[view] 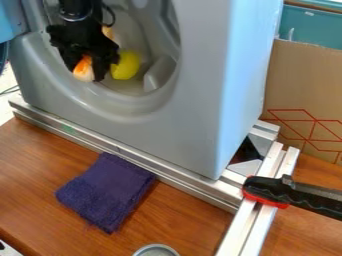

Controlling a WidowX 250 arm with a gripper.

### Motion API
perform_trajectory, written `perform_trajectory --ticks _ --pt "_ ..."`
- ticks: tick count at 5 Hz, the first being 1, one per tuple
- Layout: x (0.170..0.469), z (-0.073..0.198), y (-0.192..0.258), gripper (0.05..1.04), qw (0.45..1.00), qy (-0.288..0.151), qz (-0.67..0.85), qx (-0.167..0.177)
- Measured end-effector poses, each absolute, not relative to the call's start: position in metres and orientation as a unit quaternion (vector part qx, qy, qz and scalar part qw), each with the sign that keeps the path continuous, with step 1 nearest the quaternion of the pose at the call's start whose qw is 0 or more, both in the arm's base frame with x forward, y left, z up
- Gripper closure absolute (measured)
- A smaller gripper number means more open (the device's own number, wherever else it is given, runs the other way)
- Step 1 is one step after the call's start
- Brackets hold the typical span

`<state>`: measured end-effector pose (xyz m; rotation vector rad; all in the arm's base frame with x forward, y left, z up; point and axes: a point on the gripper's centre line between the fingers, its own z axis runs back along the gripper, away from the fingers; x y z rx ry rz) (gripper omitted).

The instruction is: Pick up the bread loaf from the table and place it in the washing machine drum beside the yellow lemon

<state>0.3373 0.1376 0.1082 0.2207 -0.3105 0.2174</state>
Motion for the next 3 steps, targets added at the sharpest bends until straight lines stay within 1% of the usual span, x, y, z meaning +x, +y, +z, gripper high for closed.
perform_trajectory --ticks 2,3 --pt "0.3478 0.0973 0.1429 0.388 0.974 -0.137 0.115 0.135" --pt "0.3493 0.0939 0.1427 0.388 0.976 -0.130 0.113 0.130"
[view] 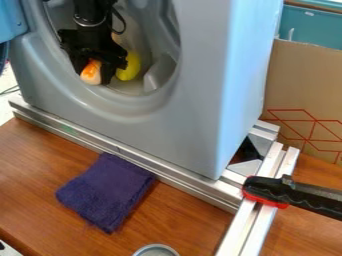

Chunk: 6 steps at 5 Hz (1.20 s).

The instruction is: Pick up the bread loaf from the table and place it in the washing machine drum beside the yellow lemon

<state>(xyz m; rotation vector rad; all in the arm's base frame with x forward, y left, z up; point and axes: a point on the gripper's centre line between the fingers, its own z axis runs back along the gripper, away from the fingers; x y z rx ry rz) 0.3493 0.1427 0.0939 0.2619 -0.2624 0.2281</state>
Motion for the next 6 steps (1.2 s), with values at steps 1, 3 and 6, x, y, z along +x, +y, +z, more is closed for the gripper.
perform_trajectory --ticks 1,3,6 --pt "0.350 0.089 0.141 0.308 0.980 -0.123 0.094 0.123" --pt "0.341 0.087 0.138 0.098 0.984 -0.118 0.091 0.102" --pt "0.290 0.125 0.152 0.096 0.981 -0.122 0.114 0.100"
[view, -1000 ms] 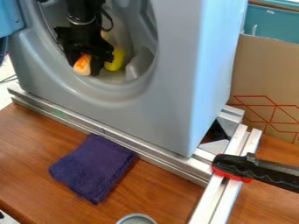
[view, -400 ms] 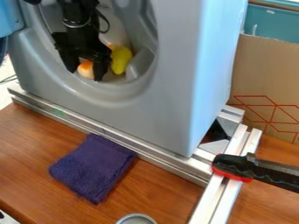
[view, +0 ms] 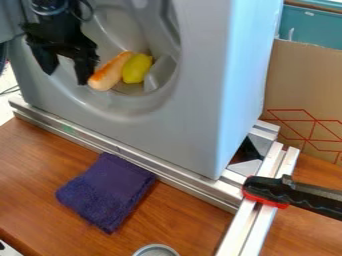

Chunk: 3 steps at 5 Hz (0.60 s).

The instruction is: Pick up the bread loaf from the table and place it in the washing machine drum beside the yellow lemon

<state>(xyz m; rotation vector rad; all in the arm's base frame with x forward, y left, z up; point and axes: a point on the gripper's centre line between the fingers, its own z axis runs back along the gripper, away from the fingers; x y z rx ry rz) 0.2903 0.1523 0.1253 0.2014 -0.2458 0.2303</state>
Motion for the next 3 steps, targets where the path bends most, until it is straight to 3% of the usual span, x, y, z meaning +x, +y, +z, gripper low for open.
perform_trajectory --ticks 2,3 --pt "0.210 0.129 0.150 0.096 0.996 -0.036 0.077 0.012" --pt "0.186 0.121 0.133 0.096 0.998 -0.005 0.055 -0.012"
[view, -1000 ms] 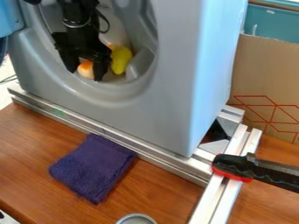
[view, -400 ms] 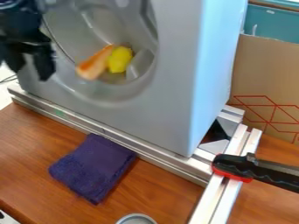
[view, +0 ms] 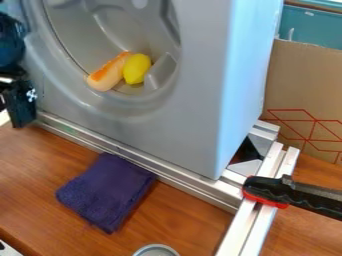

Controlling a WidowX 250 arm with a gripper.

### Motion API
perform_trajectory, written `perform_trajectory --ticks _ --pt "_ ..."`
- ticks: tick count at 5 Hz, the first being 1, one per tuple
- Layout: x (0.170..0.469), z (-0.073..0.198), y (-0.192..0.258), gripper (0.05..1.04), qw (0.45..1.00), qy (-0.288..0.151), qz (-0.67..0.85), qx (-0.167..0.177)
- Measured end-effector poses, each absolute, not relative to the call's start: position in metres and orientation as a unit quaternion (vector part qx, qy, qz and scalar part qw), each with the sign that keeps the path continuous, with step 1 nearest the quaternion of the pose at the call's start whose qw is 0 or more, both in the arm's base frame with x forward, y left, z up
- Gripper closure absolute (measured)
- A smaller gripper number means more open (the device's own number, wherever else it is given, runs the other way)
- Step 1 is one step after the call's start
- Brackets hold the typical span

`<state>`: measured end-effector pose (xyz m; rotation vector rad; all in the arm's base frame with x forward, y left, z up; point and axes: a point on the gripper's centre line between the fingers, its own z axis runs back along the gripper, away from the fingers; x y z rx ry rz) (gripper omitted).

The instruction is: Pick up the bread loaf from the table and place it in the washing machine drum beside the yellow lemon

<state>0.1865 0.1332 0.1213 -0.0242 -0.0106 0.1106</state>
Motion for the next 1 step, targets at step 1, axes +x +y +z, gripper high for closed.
perform_trajectory --ticks 1 --pt "0.1803 0.1084 0.1226 0.096 0.999 0.002 0.049 -0.018"
